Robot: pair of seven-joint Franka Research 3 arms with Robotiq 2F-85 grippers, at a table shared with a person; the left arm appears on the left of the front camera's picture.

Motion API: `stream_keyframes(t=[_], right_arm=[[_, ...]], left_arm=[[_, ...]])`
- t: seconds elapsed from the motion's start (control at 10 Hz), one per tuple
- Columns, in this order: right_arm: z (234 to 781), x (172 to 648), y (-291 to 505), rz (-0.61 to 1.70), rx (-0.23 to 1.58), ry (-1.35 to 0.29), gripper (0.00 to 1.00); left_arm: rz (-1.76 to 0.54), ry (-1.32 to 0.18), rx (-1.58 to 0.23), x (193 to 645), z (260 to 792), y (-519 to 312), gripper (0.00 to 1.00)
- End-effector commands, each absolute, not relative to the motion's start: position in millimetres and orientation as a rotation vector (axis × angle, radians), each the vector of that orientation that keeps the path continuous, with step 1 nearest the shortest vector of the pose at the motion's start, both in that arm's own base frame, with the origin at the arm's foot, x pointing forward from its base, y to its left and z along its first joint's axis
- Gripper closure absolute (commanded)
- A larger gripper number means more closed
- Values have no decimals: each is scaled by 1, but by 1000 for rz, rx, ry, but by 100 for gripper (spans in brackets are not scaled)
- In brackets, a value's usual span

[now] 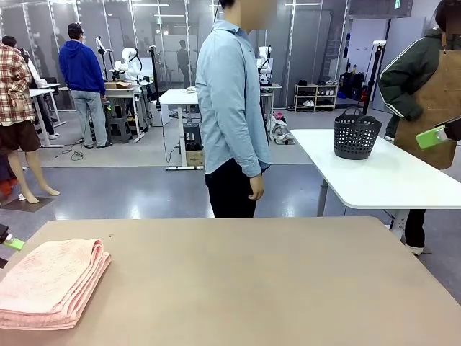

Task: Fold the towel.
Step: Pick up the 100 cm Hotel Towel and place it on the left side of the table.

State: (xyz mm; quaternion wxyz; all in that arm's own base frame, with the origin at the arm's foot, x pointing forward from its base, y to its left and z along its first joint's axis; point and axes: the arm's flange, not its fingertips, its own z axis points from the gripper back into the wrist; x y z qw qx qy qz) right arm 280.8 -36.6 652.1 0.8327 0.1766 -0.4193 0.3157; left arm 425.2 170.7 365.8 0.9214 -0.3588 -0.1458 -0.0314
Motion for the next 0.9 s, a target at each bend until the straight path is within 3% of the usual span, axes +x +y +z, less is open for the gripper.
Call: stream_keyframes(t=[0.0,0.8], right_arm=[[653,281,-36,650,365,-885,0],[653,281,-36,650,365,-885,0]], left_arm=[[-40,-283,-682,412,366,160,0],[-64,-300,-737,425,366,171,0]])
